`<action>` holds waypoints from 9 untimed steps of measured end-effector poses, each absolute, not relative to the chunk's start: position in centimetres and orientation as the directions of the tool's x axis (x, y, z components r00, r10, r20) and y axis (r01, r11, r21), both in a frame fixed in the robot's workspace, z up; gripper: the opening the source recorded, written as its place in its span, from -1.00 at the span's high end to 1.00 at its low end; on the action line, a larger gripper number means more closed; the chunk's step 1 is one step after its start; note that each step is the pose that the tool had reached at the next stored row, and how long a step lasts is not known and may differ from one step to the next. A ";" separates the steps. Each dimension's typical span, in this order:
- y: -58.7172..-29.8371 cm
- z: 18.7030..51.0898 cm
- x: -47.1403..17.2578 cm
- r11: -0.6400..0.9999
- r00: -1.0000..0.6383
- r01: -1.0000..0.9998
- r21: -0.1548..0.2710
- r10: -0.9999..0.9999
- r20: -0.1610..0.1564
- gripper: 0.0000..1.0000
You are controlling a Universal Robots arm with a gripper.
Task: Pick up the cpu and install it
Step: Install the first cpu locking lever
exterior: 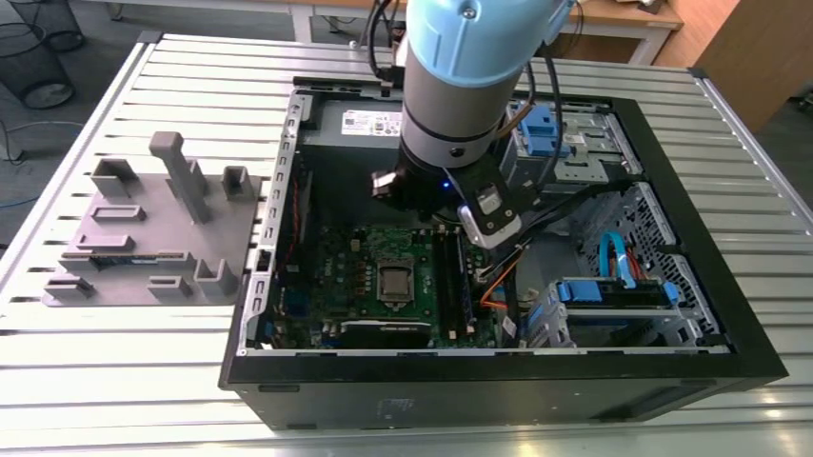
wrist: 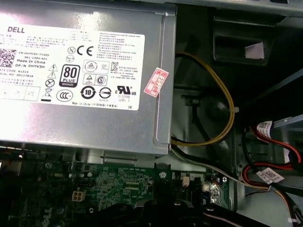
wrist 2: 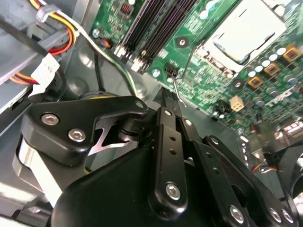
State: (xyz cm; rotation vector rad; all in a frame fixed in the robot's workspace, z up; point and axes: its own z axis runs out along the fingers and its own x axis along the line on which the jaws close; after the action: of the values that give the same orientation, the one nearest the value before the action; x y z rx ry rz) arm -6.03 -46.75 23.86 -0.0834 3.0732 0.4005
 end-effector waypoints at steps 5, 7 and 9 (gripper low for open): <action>-46.8 23.9 -6.0 0.982 -0.998 -0.058 0.180 -0.051 -0.044 0.79; -46.8 23.9 -6.0 0.988 -0.998 -0.057 0.145 -0.052 -0.042 0.79; -46.8 23.9 -6.0 0.992 -0.998 -0.056 0.109 -0.052 -0.040 0.79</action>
State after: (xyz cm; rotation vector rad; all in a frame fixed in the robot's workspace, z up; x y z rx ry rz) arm -6.03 -46.82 23.87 -0.0844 3.0986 0.1710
